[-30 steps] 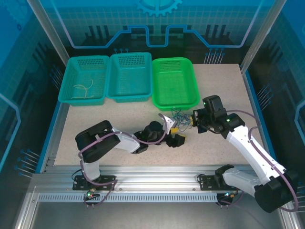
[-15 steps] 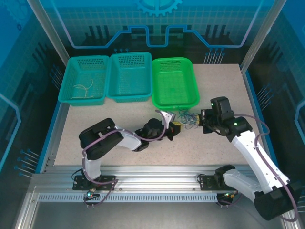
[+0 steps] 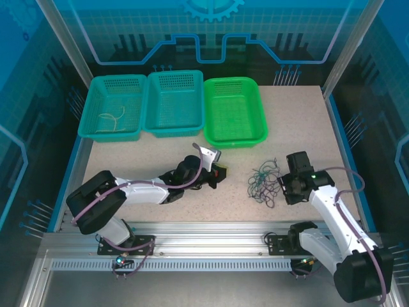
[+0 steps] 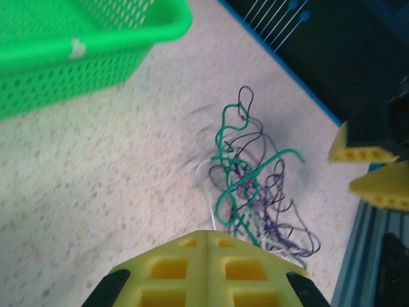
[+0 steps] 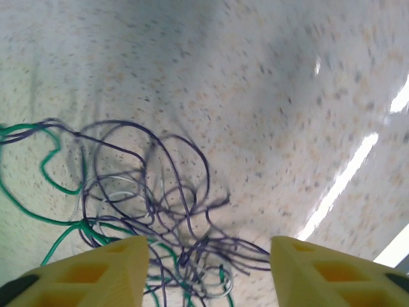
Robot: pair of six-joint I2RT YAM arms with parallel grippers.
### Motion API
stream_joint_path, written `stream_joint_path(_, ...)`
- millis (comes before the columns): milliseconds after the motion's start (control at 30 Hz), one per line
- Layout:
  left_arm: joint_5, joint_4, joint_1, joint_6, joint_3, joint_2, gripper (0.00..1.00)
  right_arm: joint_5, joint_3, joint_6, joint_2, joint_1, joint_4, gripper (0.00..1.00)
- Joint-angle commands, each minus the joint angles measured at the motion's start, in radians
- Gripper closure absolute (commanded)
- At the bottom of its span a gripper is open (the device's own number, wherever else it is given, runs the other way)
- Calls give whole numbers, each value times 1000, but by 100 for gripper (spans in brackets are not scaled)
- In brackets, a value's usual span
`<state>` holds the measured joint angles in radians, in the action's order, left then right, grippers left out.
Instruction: Untangle the cables
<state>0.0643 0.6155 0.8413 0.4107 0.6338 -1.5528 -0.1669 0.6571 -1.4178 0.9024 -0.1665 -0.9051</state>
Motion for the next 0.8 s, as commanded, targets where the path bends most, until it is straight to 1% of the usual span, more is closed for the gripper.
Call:
stream_joint_path(0, 2, -91, -1, -33, 40, -3, 100, -100, 108, 443, -38, -70, 13, 41)
stream_joint_path(33, 5, -95, -1, -37, 44, -6, 100, -86, 143, 567, -36, -116, 41, 38)
stream_joint_path(100, 3, -112, -1, -46, 54, 2, 100, -53, 199, 709, -2, -209, 67, 31)
stream_joint_path(167, -7, -126, 0, -59, 59, 12, 100, -19, 217, 765, 75, -303, 80, 27)
stream_joint_path(233, -25, -147, -1, -76, 63, 30, 100, -37, 270, 739, 188, -366, 55, 24)
stream_joint_path(300, -50, -176, -1, -88, 66, 57, 100, -71, 283, 688, 303, -391, 25, 21)
stream_joint_path(400, -102, -234, -2, -109, 67, 114, 100, -105, 276, 621, 455, -401, 14, 20)
stream_joint_path(500, -174, -323, -22, -121, 71, 185, 100, -135, 246, 583, 548, -401, 45, 22)
stream_joint_path(567, -221, -398, -47, -117, 72, 246, 100, -160, 228, 568, 568, -394, 70, 28)
stream_joint_path(600, -244, -436, -70, -112, 70, 281, 100, -171, 198, 564, 571, -386, 89, 34)
stream_joint_path(667, -287, -533, -119, -95, 65, 353, 100, -173, 162, 555, 560, -350, 123, 52)
stream_joint_path(767, -316, -709, -240, -41, 50, 473, 100, -131, 89, 551, 498, -256, 190, 86)
